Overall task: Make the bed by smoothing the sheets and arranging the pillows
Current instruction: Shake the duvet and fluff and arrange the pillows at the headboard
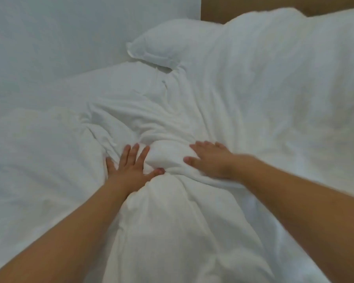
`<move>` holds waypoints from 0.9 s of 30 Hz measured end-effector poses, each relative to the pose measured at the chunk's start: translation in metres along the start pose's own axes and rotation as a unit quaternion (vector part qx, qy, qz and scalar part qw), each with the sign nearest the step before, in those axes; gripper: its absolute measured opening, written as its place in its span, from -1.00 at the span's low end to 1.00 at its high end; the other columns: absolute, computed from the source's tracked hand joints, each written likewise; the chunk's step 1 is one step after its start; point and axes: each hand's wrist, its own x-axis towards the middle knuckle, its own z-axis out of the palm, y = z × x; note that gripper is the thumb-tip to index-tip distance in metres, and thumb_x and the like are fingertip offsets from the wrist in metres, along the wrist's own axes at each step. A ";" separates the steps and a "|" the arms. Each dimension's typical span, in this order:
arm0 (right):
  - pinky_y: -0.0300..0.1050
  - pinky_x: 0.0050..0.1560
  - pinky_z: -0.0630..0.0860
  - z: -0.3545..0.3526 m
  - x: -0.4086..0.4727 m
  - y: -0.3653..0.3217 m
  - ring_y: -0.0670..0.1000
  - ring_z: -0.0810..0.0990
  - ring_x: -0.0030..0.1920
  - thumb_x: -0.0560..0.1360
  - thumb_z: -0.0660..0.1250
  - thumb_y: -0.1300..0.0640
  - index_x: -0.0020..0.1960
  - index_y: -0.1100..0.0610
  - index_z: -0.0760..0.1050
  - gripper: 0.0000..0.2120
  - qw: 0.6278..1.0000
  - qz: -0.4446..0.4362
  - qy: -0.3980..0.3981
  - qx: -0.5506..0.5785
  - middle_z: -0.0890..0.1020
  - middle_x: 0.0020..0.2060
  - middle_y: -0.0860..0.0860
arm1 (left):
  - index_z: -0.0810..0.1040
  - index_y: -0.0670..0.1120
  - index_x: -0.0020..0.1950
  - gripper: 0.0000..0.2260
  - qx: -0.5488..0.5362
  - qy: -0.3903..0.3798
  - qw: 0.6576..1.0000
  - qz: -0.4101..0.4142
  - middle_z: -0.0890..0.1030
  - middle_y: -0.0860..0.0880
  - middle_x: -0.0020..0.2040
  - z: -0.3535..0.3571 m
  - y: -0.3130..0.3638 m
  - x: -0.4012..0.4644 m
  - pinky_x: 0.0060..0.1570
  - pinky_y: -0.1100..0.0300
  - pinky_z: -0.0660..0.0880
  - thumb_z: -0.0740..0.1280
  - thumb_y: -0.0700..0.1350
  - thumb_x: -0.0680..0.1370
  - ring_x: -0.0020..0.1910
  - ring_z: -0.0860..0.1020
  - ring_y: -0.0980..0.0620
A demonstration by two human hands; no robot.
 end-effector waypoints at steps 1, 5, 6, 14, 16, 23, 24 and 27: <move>0.04 0.53 -0.21 0.016 -0.035 -0.002 -0.02 -0.15 0.56 0.59 -0.15 -0.31 0.59 0.02 -0.15 -0.31 1.000 0.016 0.013 -0.019 -0.11 0.58 -0.02 | -0.27 0.20 0.55 -0.29 -0.006 -0.008 1.000 0.000 -0.32 0.14 0.55 0.001 0.007 -0.024 0.42 -0.28 -0.28 -0.09 0.43 0.51 0.52 -0.33 0.07; 0.03 0.53 -0.19 0.047 -0.154 -0.028 0.05 -0.12 0.56 0.65 -0.15 -0.15 0.59 0.12 -0.17 -0.39 0.994 0.087 -0.014 -0.067 -0.13 0.58 0.06 | -0.14 0.16 0.58 -0.49 0.001 -0.050 0.996 0.076 -0.17 0.08 0.59 -0.003 0.017 -0.171 0.49 -0.15 -0.18 -0.09 0.19 0.65 0.56 -0.16 0.02; 0.05 0.52 -0.10 0.041 -0.180 -0.040 0.08 -0.04 0.56 0.65 -0.11 -0.12 0.59 0.12 -0.10 -0.41 0.991 0.102 -0.037 -0.075 -0.05 0.58 0.08 | -0.13 0.16 0.58 -0.49 0.017 -0.061 0.993 0.099 -0.14 0.07 0.60 -0.009 0.011 -0.211 0.50 -0.11 -0.20 -0.08 0.19 0.65 0.56 -0.13 0.03; 0.00 0.39 0.25 -0.017 -0.329 -0.185 0.08 0.29 0.46 0.58 0.22 -0.12 0.57 0.01 0.07 -0.35 0.982 0.058 -0.101 -0.147 0.24 0.51 0.01 | 0.00 0.18 0.56 -0.29 0.082 -0.100 0.991 -0.023 0.11 0.02 0.57 -0.091 -0.096 -0.392 0.44 -0.13 0.16 0.28 0.19 0.50 0.50 0.18 -0.10; 0.00 0.38 0.29 -0.012 -0.324 -0.218 0.07 0.33 0.44 0.56 0.26 -0.10 0.56 0.00 0.10 -0.35 0.989 0.026 -0.073 -0.122 0.28 0.49 0.01 | 0.04 0.15 0.56 -0.29 0.043 -0.073 0.995 -0.059 0.16 -0.01 0.55 -0.097 -0.122 -0.398 0.40 -0.10 0.25 0.30 0.16 0.49 0.47 0.23 -0.11; 0.26 0.48 -0.10 0.101 -0.273 -0.266 0.21 -0.02 0.53 0.48 0.29 -0.06 0.57 -0.06 -0.13 -0.18 0.983 -0.016 -0.045 -0.178 0.01 0.55 0.10 | -0.12 0.20 0.56 -0.25 0.075 -0.026 0.994 -0.074 -0.08 -0.02 0.58 0.008 -0.150 -0.379 0.43 -0.31 -0.04 0.24 0.06 0.49 0.55 -0.06 -0.11; 0.30 0.47 -0.18 0.110 -0.264 -0.264 0.21 -0.07 0.54 0.49 0.25 -0.03 0.57 -0.05 -0.18 -0.18 0.981 -0.006 -0.019 -0.195 -0.04 0.56 0.10 | -0.16 0.22 0.55 -0.26 0.085 0.008 0.993 -0.080 -0.12 -0.03 0.58 0.015 -0.154 -0.370 0.41 -0.35 -0.11 0.22 0.05 0.50 0.55 -0.13 -0.10; 0.39 0.38 0.05 0.122 -0.236 -0.252 0.24 0.33 0.38 0.30 0.44 -0.02 0.50 0.15 0.24 -0.17 0.973 -0.024 0.110 -0.200 0.33 0.40 0.16 | -0.03 0.18 0.57 -0.27 0.111 0.134 0.980 -0.100 0.02 -0.13 0.57 0.024 -0.172 -0.339 0.34 -0.39 -0.14 0.27 0.08 0.48 0.55 -0.04 -0.17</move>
